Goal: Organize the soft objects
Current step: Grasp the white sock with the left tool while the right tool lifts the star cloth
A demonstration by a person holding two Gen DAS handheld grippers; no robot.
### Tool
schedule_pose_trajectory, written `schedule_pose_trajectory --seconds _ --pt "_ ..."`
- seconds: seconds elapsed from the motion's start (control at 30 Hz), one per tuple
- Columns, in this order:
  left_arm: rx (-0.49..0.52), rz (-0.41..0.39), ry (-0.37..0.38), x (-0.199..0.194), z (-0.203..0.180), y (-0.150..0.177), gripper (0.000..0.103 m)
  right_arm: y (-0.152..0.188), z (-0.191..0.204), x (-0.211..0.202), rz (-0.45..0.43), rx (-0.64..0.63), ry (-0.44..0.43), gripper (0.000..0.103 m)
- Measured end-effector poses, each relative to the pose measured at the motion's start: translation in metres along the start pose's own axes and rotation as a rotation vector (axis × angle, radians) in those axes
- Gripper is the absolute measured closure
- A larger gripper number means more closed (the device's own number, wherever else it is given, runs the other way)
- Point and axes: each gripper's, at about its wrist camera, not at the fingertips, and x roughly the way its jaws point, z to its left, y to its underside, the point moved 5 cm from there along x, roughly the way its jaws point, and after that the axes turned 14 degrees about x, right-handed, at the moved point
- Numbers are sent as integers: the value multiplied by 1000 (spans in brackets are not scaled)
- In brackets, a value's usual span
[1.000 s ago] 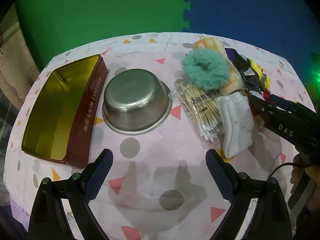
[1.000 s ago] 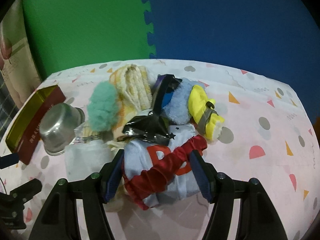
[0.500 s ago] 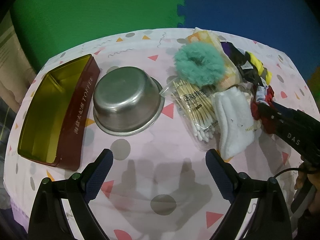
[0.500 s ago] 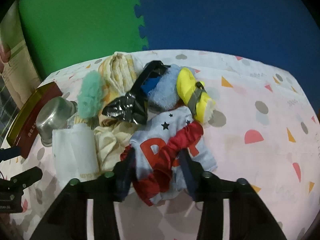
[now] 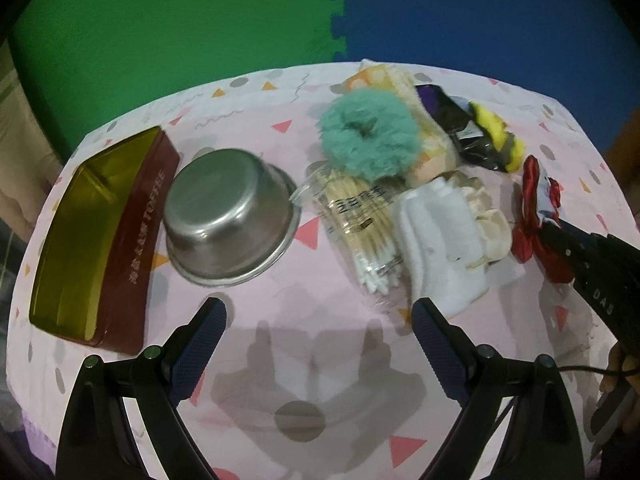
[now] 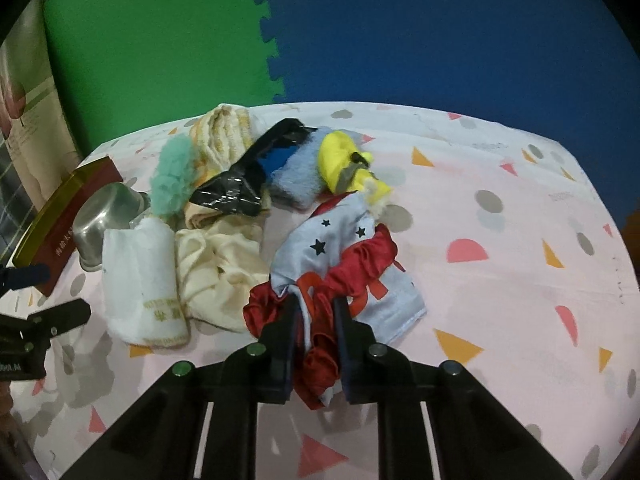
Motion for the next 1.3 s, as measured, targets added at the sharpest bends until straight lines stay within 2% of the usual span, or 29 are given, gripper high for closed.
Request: schedule_pose_trajectory --seconds 0.13,0.27,0.47,0.53,0.63,0.7,0.87,0.9,1.0,1.17,1.23,1.3 --pt "14 -27 23 0 -7 -7 11 1 -16 -5 -18 5 50 87" --pt "28 -36 60 1 -14 -13 11 0 -37 -4 -51 -4 137 87" --pt "30 -41 138 4 -25 -21 17 2 -45 1 -66 41 110 87" --pt "41 -42 160 5 -30 -24 28 3 -45 1 -69 44 107 87" --pt "47 -33 194 9 -34 -26 36 3 -47 1 -65 61 86 87" --pt "49 -44 220 9 -35 -26 37 3 -48 2 -62 69 75 86" --pt "37 -56 295 14 -37 -28 54 4 -46 2 -61 64 77 84" --pt "29 -54 314 16 -37 -29 60 4 -46 2 -61 65 76 84" --pt "7 -58 361 18 -39 -32 63 4 -48 2 -59 72 67 84" --pt "25 -61 348 18 -44 -37 66 4 -49 3 -56 78 60 84" --pt "39 -59 342 19 -47 -38 81 4 -49 3 -55 79 59 84" --pt "47 -56 340 19 -48 -37 89 3 -49 3 -54 81 56 84"
